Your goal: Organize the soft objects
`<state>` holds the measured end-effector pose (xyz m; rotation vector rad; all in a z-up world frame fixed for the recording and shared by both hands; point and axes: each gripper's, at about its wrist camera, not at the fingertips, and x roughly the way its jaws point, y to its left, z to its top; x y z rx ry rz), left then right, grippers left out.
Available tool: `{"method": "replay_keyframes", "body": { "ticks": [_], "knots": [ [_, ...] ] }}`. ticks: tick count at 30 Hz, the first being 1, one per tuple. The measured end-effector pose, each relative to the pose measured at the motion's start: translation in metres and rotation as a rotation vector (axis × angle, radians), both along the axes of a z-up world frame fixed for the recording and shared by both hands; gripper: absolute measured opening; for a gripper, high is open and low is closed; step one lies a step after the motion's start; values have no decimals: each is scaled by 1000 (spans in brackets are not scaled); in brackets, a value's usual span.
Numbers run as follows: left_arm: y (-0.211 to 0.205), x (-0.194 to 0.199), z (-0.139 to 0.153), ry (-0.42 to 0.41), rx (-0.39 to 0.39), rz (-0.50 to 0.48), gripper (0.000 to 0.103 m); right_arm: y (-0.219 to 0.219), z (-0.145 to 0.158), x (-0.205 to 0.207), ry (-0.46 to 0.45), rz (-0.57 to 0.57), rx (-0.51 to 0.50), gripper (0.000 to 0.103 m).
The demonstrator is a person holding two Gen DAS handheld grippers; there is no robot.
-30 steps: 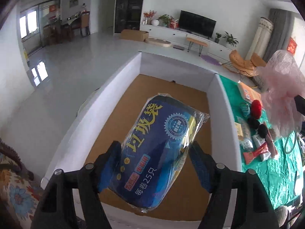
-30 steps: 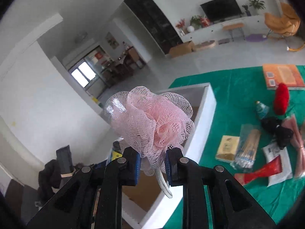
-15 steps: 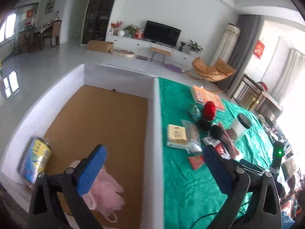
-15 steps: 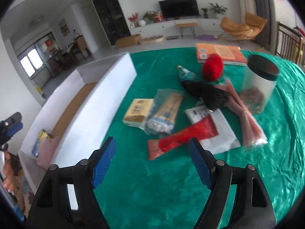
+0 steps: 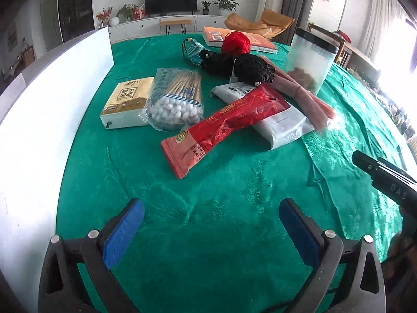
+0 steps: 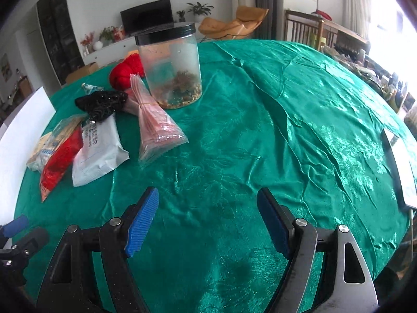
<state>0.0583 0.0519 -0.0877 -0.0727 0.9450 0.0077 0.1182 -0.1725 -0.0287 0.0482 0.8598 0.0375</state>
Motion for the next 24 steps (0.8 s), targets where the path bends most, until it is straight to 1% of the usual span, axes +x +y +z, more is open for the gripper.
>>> {"method": "replay_keyframes", "body": {
  "ticks": [3, 6, 9, 14, 18, 22, 24],
  "knots": [
    [4, 3, -7, 3, 63, -22, 102, 4, -5, -2, 21, 11, -22, 80],
    [10, 6, -7, 2, 55, -24, 102, 7, -14, -3, 64, 8, -32, 80],
    [10, 9, -8, 1, 52, -26, 103, 5, -15, -5, 58, 1, -35, 81],
    [10, 11, -8, 1, 54, -30, 103, 11, -19, -5, 55, 12, -50, 88],
    [9, 12, -7, 10, 57, -34, 103, 11, -20, -6, 54, 13, -48, 88],
    [11, 21, -6, 35, 67, -75, 103, 12, -20, -6, 53, 13, -50, 88],
    [17, 24, -7, 34, 47, -59, 103, 12, -20, -6, 53, 14, -50, 88]
  ]
}}
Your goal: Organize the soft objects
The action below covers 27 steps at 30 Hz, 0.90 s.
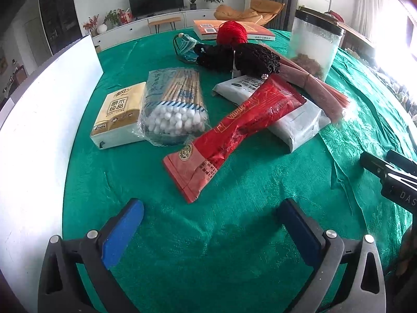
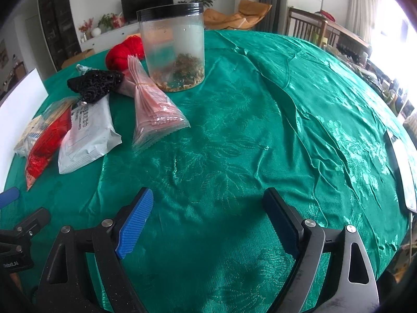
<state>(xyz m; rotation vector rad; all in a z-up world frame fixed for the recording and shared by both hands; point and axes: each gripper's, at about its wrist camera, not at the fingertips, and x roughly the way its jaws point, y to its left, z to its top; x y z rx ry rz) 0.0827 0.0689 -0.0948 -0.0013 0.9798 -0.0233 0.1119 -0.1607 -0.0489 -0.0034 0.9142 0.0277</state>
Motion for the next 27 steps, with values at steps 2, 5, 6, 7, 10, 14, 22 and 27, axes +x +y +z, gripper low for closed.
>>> {"method": "replay_keyframes", "body": {
  "ticks": [2, 5, 6, 7, 10, 14, 22, 27],
  "knots": [
    [3, 1, -1, -20, 1, 12, 103, 0, 0, 0, 0, 0, 0, 88],
    [3, 0, -2, -35, 0, 16, 103, 0, 0, 0, 0, 0, 0, 88],
    [3, 0, -2, -37, 0, 17, 103, 0, 0, 0, 0, 0, 0, 88],
    [3, 0, -2, -38, -1, 17, 103, 0, 0, 0, 0, 0, 0, 88],
    [3, -1, -2, -42, -1, 17, 103, 0, 0, 1, 0, 1, 0, 89],
    [3, 0, -2, -43, -1, 18, 103, 0, 0, 1, 1, 0, 0, 89],
    [3, -1, -2, -43, -1, 18, 103, 0, 0, 1, 1, 0, -1, 89],
    [3, -1, -2, -43, -1, 18, 103, 0, -1, 1, 1, 1, -1, 89]
  ]
}}
